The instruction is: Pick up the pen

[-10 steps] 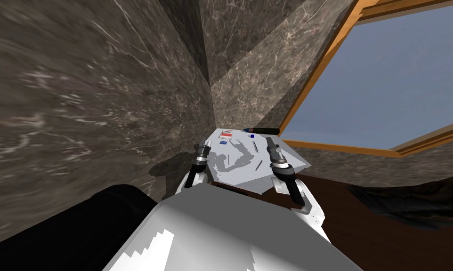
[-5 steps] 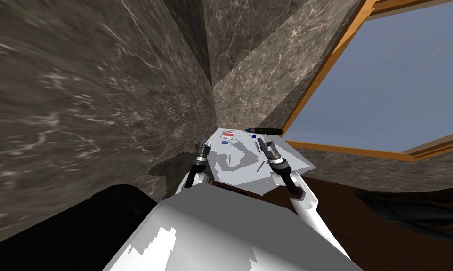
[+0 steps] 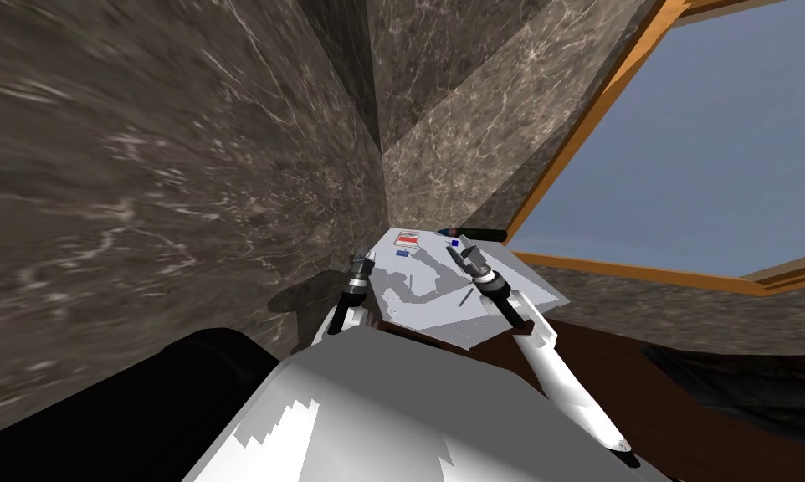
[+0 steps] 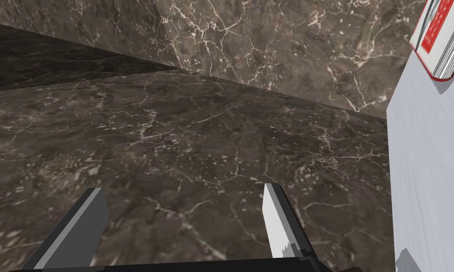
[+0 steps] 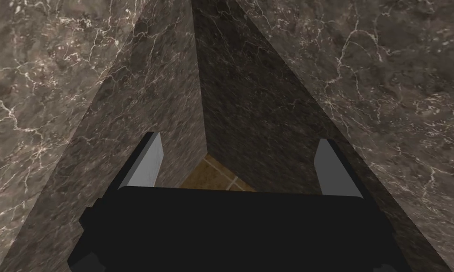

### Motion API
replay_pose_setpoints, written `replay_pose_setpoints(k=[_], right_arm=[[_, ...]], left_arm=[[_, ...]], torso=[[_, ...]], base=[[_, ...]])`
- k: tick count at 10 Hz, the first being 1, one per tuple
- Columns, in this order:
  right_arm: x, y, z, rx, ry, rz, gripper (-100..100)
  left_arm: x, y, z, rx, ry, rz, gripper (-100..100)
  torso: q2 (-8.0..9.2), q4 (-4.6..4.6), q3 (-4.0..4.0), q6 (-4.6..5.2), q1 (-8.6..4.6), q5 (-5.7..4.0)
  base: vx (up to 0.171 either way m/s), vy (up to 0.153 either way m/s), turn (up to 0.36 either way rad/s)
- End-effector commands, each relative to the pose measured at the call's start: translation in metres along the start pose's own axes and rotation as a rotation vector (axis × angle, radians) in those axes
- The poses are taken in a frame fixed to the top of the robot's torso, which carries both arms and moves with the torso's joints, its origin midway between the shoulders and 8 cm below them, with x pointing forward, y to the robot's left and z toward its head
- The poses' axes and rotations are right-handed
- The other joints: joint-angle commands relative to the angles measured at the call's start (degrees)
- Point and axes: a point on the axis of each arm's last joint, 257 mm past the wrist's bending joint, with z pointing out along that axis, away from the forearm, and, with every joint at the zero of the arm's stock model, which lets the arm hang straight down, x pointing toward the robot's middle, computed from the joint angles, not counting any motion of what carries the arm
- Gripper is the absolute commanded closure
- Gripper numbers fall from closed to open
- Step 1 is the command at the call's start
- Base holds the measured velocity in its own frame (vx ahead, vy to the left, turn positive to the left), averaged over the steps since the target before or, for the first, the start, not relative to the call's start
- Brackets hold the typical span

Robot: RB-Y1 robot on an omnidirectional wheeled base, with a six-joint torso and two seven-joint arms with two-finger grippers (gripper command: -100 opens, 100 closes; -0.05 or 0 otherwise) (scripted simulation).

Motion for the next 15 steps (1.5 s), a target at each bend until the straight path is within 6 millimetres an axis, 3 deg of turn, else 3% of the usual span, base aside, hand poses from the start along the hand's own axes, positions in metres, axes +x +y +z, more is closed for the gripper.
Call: replay_pose_setpoints(k=[1,4,10,14,15], right_arm=[[0.012,0.004,0.003,-0.082,0.055,-0.098,-100],[0.028,0.000,0.014,-0.168,0.116,-0.219,-100],[0.059,-0.018,0.016,-0.309,0.245,-0.424,-100],[0.083,-0.040,0.011,-0.458,0.372,-0.630,-100],[0.089,-0.045,0.002,-0.525,0.413,-0.699,-100]], left_arm=[[0.000,0.000,0.000,0.000,0.000,0.000,0],[0.000,0.000,0.000,0.000,0.000,0.000,0],[0.000,0.000,0.000,0.000,0.000,0.000,0],[0.000,0.000,0.000,0.000,0.000,0.000,0],[0.000,0.000,0.000,0.000,0.000,0.000,0]], torso=[[0.00,0.00,0.00,0.00,0.00,0.00],[0.02,0.00,0.01,-0.01,0.01,0.00],[0.05,0.01,0.03,0.02,-0.01,0.00],[0.09,0.01,0.05,0.00,-0.01,0.00],[0.09,0.02,0.05,0.03,-0.02,-0.01]], base=[[-0.013,0.011,0.084],[-0.012,0.007,0.075],[-0.015,0.004,0.060],[-0.024,0.003,0.109],[-0.033,0.009,0.131]])
